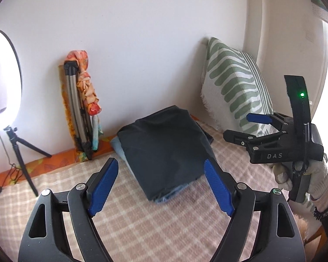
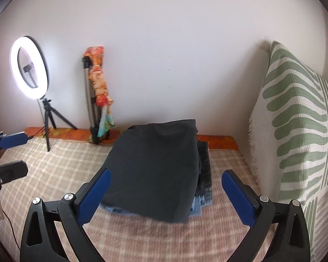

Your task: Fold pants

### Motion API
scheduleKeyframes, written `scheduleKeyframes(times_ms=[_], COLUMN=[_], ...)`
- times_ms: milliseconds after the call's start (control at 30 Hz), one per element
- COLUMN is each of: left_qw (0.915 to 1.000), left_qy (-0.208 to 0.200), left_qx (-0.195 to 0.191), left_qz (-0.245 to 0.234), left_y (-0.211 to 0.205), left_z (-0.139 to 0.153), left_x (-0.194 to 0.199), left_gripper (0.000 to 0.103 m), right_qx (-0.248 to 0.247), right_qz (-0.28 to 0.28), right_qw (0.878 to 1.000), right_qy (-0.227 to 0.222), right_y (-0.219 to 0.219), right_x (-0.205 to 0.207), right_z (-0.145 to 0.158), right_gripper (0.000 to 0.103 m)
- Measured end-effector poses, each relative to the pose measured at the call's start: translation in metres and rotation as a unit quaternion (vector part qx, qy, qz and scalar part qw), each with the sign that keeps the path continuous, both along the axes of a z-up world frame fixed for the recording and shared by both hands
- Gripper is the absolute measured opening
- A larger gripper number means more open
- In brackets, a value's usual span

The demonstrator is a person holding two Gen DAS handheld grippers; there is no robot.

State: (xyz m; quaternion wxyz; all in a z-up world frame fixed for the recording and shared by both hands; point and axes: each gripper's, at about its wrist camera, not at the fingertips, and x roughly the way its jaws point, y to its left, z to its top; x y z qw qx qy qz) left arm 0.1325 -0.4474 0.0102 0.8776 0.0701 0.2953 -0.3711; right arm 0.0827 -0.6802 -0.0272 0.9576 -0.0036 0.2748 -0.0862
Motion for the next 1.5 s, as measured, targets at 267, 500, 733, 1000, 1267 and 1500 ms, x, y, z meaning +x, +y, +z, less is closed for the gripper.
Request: scheduleKeyframes(times_ms=[267,500,733,1000,1267,1500], left_qw=[1.0000,0.9998,0.9997,0.9985,0.9981,0.9982], left_qy=[-0.001,0.001,0.012,0.043,0.038,0.015], left_qx=[-0.001,-0.016,-0.017,-0.014,0.001,0.012], left_qz=[-0.003,0.008,0.012,0.030,0.048,0.057], left_y=[0.027,0.056,0.081,0.109,0.125,0.128], left_z=[0.008,0.012,0.002,-0.010,-0.018,-0.013], left_x=[-0.036,-0.063,-0.092,-0.117,-0.135,-0.143], left_gripper=[0.082,0.082,0.082,0.082,0.084,0.087], right_qx=[0.010,-0.012,-0.008,0.032,0.018,0.012], right_qz=[-0.012,-0.025,-0.050,-0.088,-0.112,-0.119], right_qw=[1.000,0.999,0.998,0.995,0.993,0.991], right_qy=[-0.019,-0.027,-0.030,-0.032,-0.044,-0.055], right_y=[0.031,0.062,0.093,0.107,0.125,0.137], right_x=[-0.056,-0.099,-0.136,-0.178,-0.197,-0.206], right_z=[0.006,0.008,0.003,-0.002,-0.005,-0.004], right_gripper=[0.103,0.103,0.103,0.103,0.103,0.103])
